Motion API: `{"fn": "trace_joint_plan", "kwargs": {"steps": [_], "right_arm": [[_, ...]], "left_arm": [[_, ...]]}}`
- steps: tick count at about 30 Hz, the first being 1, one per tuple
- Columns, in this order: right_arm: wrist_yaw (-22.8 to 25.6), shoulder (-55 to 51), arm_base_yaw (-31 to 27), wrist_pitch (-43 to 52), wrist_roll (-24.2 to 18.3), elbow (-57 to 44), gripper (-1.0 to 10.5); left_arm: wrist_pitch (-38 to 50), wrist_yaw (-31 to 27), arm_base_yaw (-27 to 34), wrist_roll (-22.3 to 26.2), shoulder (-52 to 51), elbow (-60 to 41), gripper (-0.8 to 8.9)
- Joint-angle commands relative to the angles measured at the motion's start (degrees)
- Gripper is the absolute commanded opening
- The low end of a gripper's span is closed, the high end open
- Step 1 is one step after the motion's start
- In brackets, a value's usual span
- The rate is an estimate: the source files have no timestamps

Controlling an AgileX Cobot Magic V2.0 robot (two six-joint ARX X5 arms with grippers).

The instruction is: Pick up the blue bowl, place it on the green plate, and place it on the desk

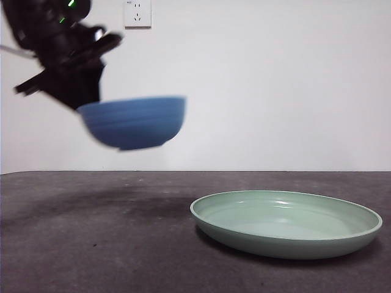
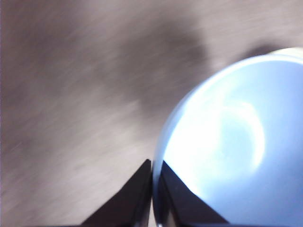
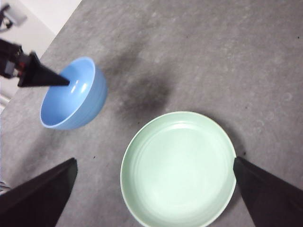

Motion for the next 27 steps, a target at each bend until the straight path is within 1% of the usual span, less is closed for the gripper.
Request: {"fn": "trace_joint_plan", "kwargs": {"steps": [1, 6, 10, 14, 18, 22, 24, 27], "right_arm": [[0.9, -1.2, 0.1, -1.7, -0.9, 1.0, 5.5], [4.2, -4.2, 0.1, -6.7, -2.2, 1.0, 5.5], [6.3, -7.0, 0.1, -10.4, -2.4, 1.0, 5.5], [8.0, -9.6, 0.1, -12.8, -3.5, 1.0, 5.5], [10.6, -11.8, 0.1, -13.9, -3.5, 1.0, 5.5], [11.9, -12.9, 0.1, -14.4, -3.7, 1.0, 5.5], [11.9, -12.9, 0.1, -14.4, -3.7, 1.0, 5.5], [11.9, -12.9, 0.1, -14.3, -3.8, 1.0, 5.5]], "left_arm": [[-0.1, -1.1, -3.7, -2.0, 1.2, 3.3, 0.18], [0.3, -3.0, -10.6, -3.9, 4.0, 6.3, 0.18], [1.0, -3.0, -15.1, -5.5, 9.1, 8.8, 0.18], [0.5, -3.1, -18.6, -5.7, 15.8, 13.3, 0.18], [-1.8, -3.1, -21.2, -5.7, 22.7, 19.6, 0.18], [-5.6, -3.1, -22.7, -5.3, 29.6, 26.8, 0.18], [-7.1, -3.1, -22.8, -5.3, 31.2, 28.2, 0.18], [-6.6, -3.1, -22.8, -5.3, 31.9, 28.2, 0.18]]}}
